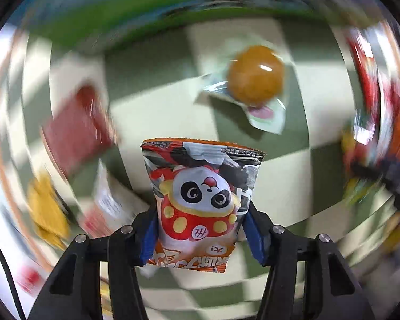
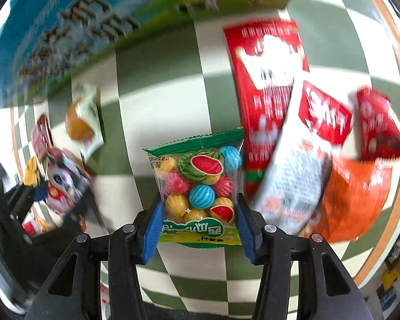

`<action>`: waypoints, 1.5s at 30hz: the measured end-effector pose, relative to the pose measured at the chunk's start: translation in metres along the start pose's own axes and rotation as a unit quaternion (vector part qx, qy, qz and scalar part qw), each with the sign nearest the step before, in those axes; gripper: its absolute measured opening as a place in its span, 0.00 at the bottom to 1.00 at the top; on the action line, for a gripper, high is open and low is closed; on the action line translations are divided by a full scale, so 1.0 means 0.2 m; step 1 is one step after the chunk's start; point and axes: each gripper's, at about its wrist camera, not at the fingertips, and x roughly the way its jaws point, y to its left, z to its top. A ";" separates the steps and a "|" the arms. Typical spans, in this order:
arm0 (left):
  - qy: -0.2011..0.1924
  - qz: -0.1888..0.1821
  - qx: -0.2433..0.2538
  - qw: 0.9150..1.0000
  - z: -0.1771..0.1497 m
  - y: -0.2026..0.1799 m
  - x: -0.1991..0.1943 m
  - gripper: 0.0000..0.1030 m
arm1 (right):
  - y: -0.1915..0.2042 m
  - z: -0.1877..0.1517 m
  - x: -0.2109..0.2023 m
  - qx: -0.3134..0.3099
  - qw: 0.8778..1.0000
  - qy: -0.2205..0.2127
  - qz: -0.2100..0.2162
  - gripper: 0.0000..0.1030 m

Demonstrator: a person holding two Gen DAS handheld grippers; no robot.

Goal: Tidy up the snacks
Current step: 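Grasp the panda-print bag with left tool while right tool grasps gumball bag, then carry both bags into the box and open both tools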

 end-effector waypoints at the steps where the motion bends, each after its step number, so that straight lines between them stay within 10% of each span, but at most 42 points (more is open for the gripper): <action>1: 0.008 -0.023 -0.032 0.999 0.00 0.05 0.00 0.52 | -0.01 -0.01 0.00 -0.001 1.000 0.002 0.001 0.52; 5: 0.023 -0.072 -0.092 0.993 0.01 0.13 0.03 0.54 | -0.06 -0.04 0.02 0.014 1.000 0.016 0.006 0.56; 19: -0.009 0.031 -0.040 0.999 -0.09 -0.10 0.06 0.48 | 0.14 -0.05 0.13 0.004 0.999 0.015 -0.042 0.56; 29: -0.049 -0.001 -0.063 0.997 -0.24 -0.16 -0.16 0.45 | 0.33 -0.27 0.15 -0.011 1.000 -0.017 -0.024 0.48; 37: -0.125 -0.048 -0.064 0.989 -0.29 -0.15 -0.60 0.45 | 0.43 -0.38 -0.14 -0.042 0.997 -0.056 0.024 0.48; 45: -0.181 -0.069 -0.058 0.979 0.12 -0.07 -1.06 0.45 | 0.47 -0.19 -0.66 -0.065 0.988 -0.126 0.062 0.48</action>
